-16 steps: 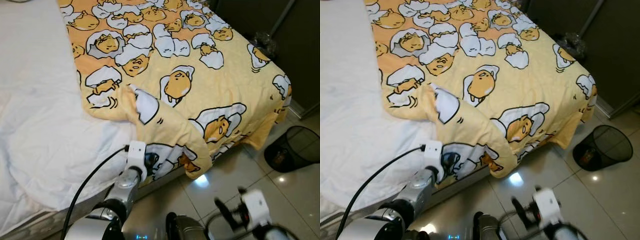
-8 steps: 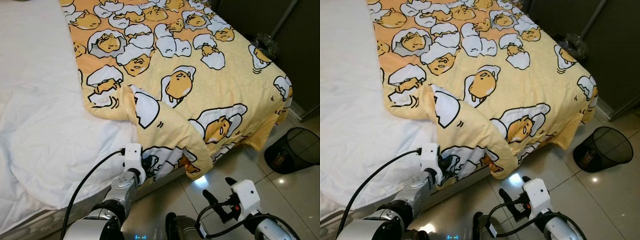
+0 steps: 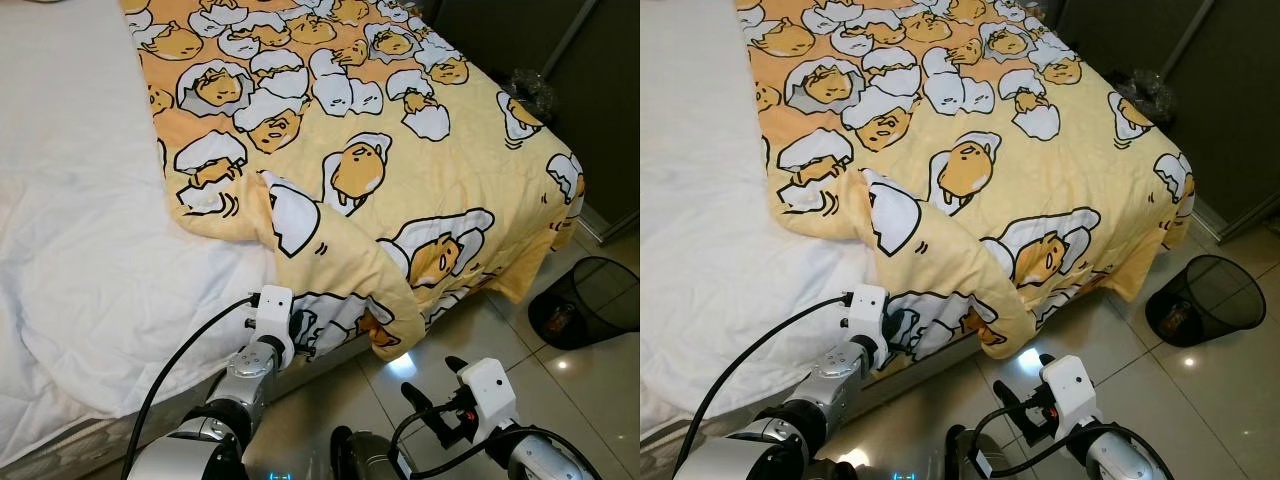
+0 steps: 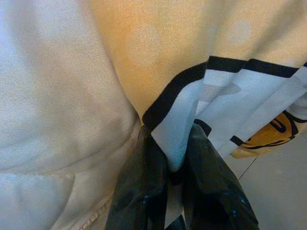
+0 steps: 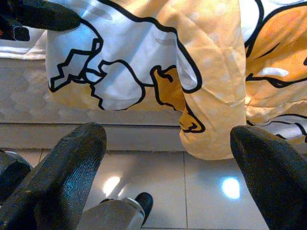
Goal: Clean up the room
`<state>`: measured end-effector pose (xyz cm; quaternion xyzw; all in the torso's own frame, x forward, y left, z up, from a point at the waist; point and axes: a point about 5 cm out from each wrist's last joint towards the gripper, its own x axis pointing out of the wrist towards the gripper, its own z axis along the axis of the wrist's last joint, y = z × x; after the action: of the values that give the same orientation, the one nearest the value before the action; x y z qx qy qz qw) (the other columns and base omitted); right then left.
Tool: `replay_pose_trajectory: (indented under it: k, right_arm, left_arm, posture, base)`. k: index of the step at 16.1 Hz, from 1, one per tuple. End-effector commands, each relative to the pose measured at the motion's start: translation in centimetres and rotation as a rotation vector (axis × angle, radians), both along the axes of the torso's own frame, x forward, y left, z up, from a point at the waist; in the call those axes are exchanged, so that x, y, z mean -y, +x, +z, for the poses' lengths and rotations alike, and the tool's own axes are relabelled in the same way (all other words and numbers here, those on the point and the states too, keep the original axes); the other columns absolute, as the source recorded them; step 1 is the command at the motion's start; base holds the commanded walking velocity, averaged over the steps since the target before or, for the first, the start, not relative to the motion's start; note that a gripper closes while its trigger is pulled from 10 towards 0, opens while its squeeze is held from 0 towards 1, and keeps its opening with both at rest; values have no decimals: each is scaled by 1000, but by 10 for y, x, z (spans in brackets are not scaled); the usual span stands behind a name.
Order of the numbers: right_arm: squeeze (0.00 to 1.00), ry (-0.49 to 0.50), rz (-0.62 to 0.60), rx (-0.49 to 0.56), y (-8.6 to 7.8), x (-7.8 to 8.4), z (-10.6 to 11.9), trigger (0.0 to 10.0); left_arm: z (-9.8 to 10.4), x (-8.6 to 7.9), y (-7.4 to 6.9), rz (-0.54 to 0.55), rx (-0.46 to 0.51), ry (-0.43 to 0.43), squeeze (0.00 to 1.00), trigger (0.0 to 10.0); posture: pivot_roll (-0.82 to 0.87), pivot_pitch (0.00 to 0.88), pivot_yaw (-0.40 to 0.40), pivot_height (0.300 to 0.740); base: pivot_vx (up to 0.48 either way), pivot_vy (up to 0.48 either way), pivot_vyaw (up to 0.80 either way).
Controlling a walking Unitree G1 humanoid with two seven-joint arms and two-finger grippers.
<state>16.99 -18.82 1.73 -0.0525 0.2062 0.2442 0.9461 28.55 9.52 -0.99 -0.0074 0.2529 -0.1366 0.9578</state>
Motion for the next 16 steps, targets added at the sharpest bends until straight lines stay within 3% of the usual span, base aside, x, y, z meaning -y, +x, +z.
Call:
replay_pose_trajectory:
  k: [1,5,12,15,16]
  right_arm:
    - [0,-1,-9,-19,-3,5,-1,10000]
    - [0,11,1,-27,-4,2,-1,10000]
    - [0,18,30,-70,-10,2,-5,10000]
    - [0,21,36,-83,-12,2,-7,10000]
    - [0,23,38,-85,-12,2,-8,10000]
  left_arm:
    - [-3,2,-4,-12,-8,4,0,10000]
    - [-7,-5,-6,55,-32,-17,0,10000]
    - [-8,-3,-8,47,-25,25,0,10000]
    - [-13,5,-16,9,-51,30,0,10000]
    - [-20,11,-24,-25,-84,44,0,10000]
  posture:
    - [-271,123,-80,740]
    - [-264,130,-82,740]
    - [-267,141,-84,740]
    - [-267,144,-81,740]
    - [-266,145,-81,740]
  base:
    - [0,0,0]
    - [-154,0,0]
    - [-410,0,0]
    - [0,0,0]
    - [0,0,0]
